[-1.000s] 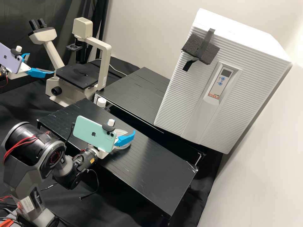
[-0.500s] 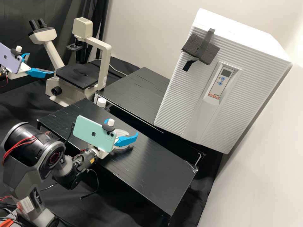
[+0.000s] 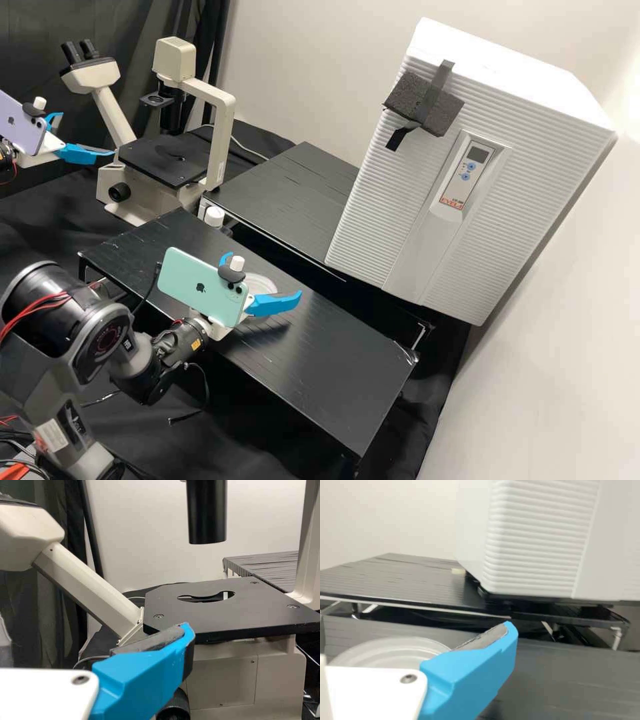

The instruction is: Open the petri dish lid.

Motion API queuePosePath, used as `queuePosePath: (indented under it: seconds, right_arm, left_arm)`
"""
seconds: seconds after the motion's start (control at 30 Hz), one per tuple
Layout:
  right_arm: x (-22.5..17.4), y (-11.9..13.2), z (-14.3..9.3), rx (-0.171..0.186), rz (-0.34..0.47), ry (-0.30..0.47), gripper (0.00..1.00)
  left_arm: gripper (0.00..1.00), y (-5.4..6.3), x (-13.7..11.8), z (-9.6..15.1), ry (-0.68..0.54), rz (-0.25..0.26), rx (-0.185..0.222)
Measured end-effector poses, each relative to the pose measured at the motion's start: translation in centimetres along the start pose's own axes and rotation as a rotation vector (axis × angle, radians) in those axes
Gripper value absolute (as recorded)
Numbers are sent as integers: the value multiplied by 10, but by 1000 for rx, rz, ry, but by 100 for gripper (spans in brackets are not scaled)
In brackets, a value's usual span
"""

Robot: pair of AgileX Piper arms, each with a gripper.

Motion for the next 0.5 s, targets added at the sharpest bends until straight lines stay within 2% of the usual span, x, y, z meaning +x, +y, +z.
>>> queuePosePath:
  seconds: [0.5]
  right_arm:
    - [-6,-2,3,-4,-9,-11,100]
  left_arm:
    - [100,0,0,0,0,0,0]
